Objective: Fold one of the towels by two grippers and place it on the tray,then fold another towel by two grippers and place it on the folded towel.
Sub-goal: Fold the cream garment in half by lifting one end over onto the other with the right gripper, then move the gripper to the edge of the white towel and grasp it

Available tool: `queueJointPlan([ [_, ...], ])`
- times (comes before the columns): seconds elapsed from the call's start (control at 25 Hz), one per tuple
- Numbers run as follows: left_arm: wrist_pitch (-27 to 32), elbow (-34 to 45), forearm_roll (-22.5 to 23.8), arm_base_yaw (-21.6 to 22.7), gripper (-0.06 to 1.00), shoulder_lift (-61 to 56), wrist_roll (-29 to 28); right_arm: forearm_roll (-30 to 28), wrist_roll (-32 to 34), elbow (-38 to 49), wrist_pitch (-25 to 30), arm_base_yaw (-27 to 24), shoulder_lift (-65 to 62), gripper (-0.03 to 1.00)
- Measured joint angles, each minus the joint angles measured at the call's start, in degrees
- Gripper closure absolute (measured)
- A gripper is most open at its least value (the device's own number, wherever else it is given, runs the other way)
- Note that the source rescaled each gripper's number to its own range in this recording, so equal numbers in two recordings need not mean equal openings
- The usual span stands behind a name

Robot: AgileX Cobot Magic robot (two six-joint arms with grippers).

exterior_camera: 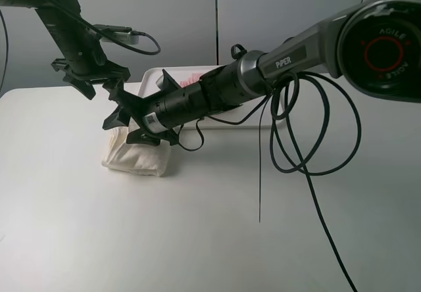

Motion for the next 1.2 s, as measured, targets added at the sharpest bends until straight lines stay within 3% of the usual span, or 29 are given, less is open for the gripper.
queueJointPlan([
  [0.16,0.0,0.0,-0.8,1.3,0.06,0.0,0.1,-0.4,-0.7,-1.4,2.6,-0.7,-0.2,0.24],
  [0.24,0.0,0.0,-2.5,2.2,0.06,0.0,0.3,-4.1,-0.3,-1.4,2.3,-1.8,-1.2,0.22],
  [0.4,0.2,0.0,-4.3,3.4,0.06,0.0,1.0,-18.4,7.0,-1.5,0.6,-4.5,-4.1,0.22],
  [0.6,0.2,0.0,-6.7,3.5,0.06,0.0,2.9,-38.0,24.9,-1.5,1.0,-7.4,-4.6,0.22],
  [0.68,0.2,0.0,-7.5,3.5,0.06,0.0,3.2,-42.4,28.7,-1.5,1.0,-7.4,-4.6,0.22],
  [0.92,2.0,0.0,-8.5,3.5,0.06,0.9,3.3,-42.7,30.9,-1.5,1.6,-7.4,-2.5,0.22],
  [1.2,2.4,0.0,-9.0,3.5,0.06,1.8,3.3,-34.2,25.2,-1.5,1.9,-7.3,0.3,0.22],
])
